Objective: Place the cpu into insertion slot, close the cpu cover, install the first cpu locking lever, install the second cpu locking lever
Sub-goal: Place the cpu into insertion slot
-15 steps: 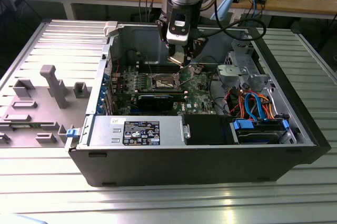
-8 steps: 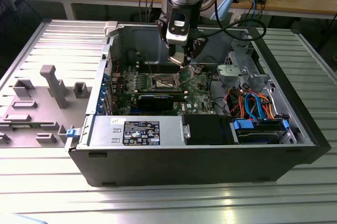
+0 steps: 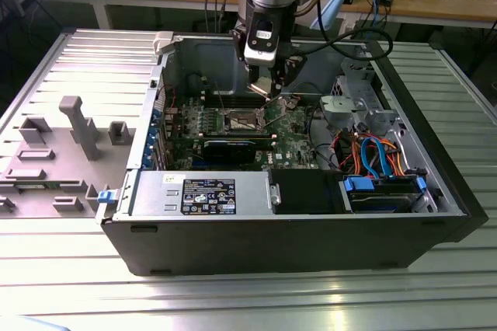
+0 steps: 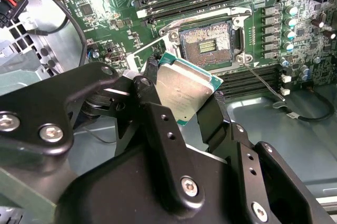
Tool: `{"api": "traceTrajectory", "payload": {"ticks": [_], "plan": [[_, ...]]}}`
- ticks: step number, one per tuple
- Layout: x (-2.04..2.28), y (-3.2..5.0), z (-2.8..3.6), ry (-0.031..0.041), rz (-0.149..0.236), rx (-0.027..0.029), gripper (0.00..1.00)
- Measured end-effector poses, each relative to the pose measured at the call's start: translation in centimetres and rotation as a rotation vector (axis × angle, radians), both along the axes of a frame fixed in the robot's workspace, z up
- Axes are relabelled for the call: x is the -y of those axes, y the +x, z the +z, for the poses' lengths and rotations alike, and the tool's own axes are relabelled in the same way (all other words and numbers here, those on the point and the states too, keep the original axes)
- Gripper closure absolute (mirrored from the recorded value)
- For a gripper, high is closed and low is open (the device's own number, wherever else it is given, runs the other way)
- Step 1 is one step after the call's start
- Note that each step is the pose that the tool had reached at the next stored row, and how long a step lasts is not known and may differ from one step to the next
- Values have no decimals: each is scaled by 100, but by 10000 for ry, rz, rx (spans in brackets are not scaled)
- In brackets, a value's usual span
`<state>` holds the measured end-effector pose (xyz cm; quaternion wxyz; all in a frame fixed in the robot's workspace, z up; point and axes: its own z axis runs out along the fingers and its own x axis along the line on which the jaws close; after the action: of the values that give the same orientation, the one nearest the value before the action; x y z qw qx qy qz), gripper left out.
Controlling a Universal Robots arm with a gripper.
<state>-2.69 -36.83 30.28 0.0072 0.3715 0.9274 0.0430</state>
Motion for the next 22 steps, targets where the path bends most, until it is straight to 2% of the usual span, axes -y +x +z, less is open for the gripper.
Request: {"api": "traceTrajectory", "payload": {"ticks": [22], "plan": [[0, 0, -4, 0, -386, 0, 45]]}}
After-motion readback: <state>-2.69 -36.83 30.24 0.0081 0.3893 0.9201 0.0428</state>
